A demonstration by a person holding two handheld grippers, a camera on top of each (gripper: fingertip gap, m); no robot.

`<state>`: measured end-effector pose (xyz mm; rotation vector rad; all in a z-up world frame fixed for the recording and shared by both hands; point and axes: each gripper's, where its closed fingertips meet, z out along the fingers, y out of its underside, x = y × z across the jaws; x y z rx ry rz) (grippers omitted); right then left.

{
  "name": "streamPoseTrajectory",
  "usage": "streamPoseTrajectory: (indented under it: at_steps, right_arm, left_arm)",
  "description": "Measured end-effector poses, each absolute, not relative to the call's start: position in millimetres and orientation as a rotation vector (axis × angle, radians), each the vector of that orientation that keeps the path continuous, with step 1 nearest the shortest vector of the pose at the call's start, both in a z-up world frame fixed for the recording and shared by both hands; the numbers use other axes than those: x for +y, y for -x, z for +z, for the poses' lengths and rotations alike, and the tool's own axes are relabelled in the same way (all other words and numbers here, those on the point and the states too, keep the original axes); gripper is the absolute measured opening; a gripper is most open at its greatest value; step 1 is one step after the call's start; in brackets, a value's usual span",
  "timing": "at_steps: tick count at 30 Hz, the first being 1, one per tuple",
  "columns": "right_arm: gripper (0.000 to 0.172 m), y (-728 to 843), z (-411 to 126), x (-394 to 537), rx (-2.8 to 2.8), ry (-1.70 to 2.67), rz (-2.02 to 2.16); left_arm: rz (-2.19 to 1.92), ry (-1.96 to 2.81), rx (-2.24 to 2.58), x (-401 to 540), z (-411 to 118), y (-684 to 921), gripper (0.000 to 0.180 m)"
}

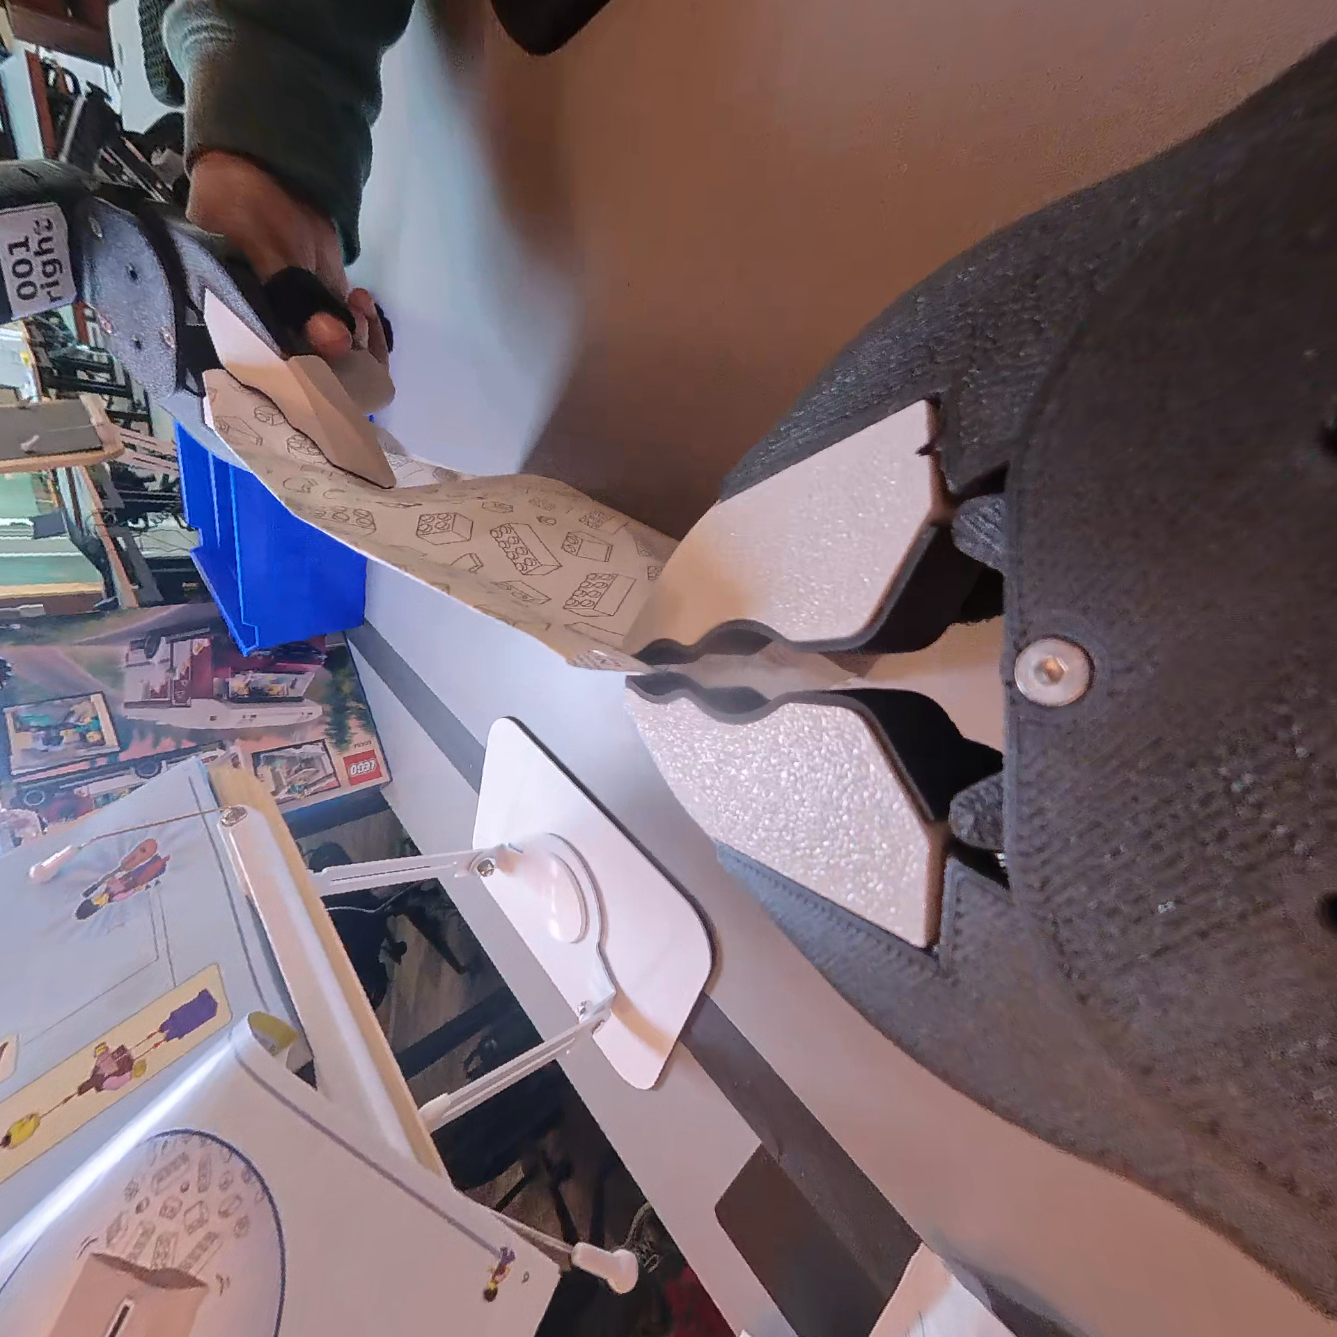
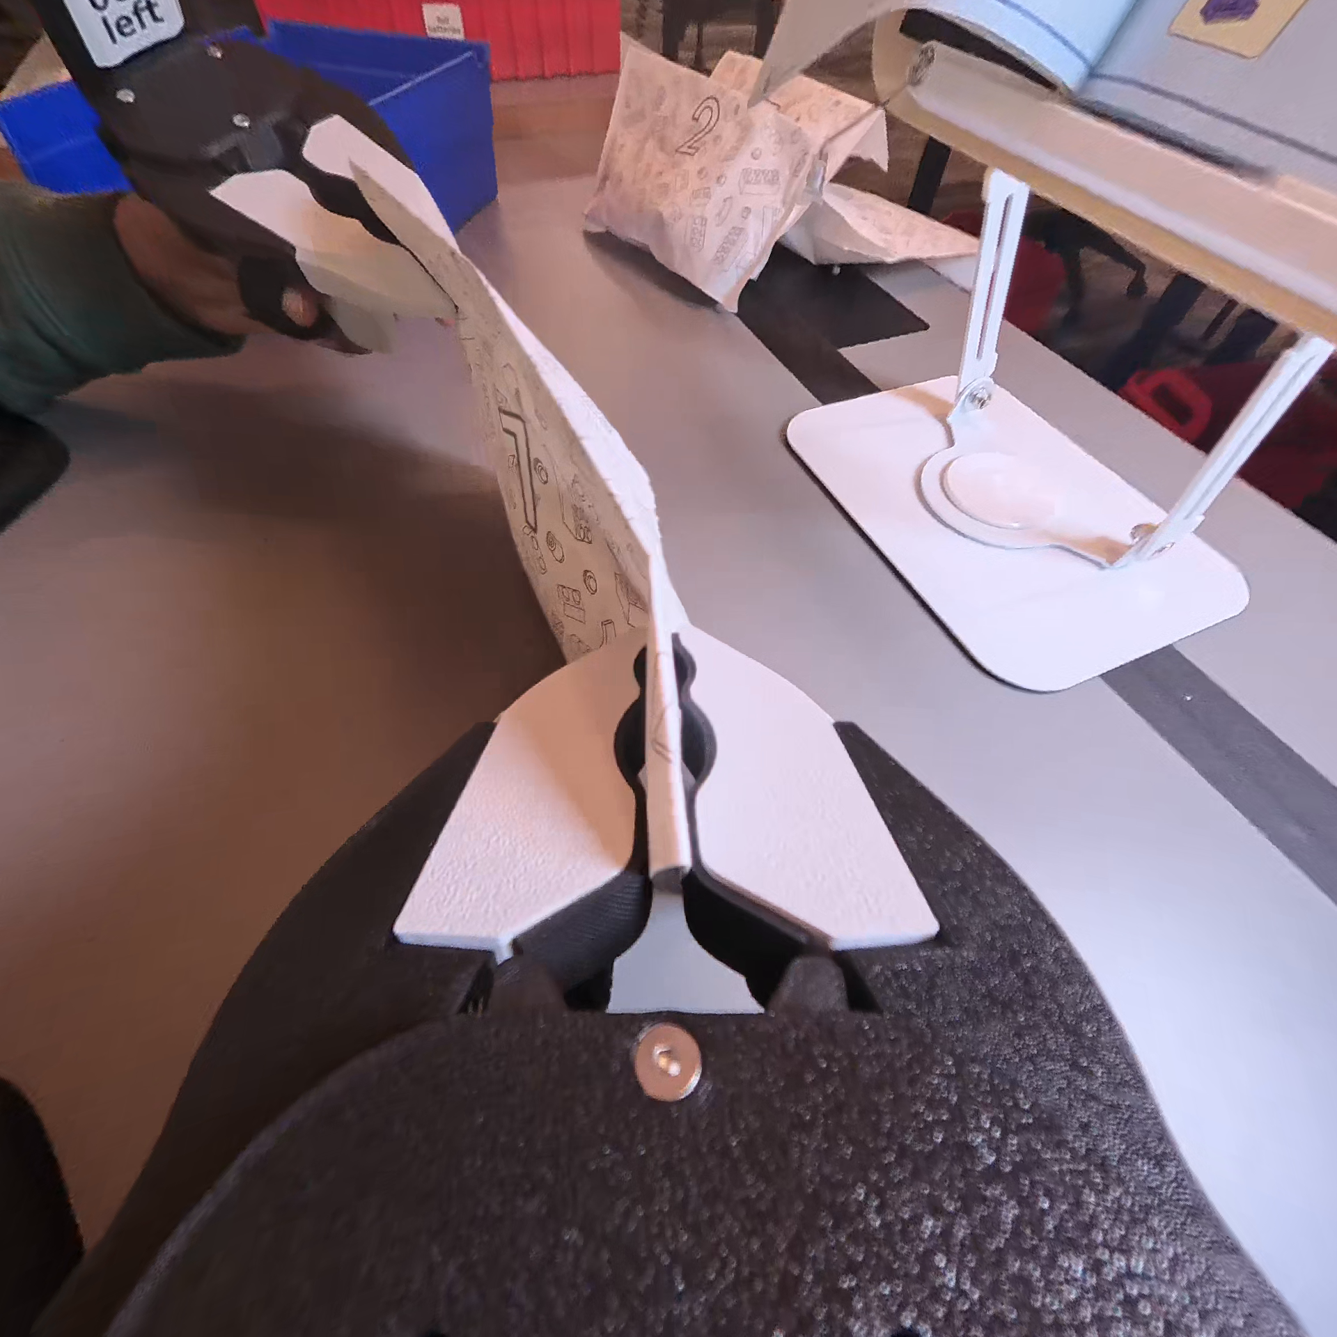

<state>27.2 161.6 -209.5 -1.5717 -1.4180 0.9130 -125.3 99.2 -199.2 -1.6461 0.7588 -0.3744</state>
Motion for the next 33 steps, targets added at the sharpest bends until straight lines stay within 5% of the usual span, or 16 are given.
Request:
streamPoseTrajectory:
  at_steps: [3,10,17,25,28,30,33]
  right_arm:
    - [0.004,-26.5,-215.5,167.9,-1.338,1.664,1.008]
    - [0.043,-45.9,-184.5,178.8,-1.294,1.586,0.850]
    - [0.047,-139.6,-128.9,165.5,-1.328,1.540,0.423]
    - [0.066,-345.4,-252.2,193.0,-1.599,1.996,-0.239]
    - [0.065,-366.3,-276.1,217.4,-1.659,1.999,-0.375]
    - [0.042,-367.2,-288.3,228.1,-1.752,2.000,-0.414]
    - [0.033,-358.5,-290.5,228.8,-1.876,1.962,-0.488]
  left_arm:
    - [-0.390,1.674,0.702,105.3,-203.1,126.9,0.003]
    - [-0.336,1.680,0.675,105.3,-197.9,139.7,0.032]
    - [-0.281,1.642,0.629,92.2,-160.8,159.0,0.040]
    - [-0.211,1.658,0.748,42.4,-148.6,145.5,0.038]
    - [-0.192,1.697,0.833,28.5,-163.3,127.2,0.038]
    - [-0.130,1.708,0.907,20.8,-170.1,116.6,0.039]
    - [-0.047,1.711,0.978,1.8,-170.1,110.9,0.036]
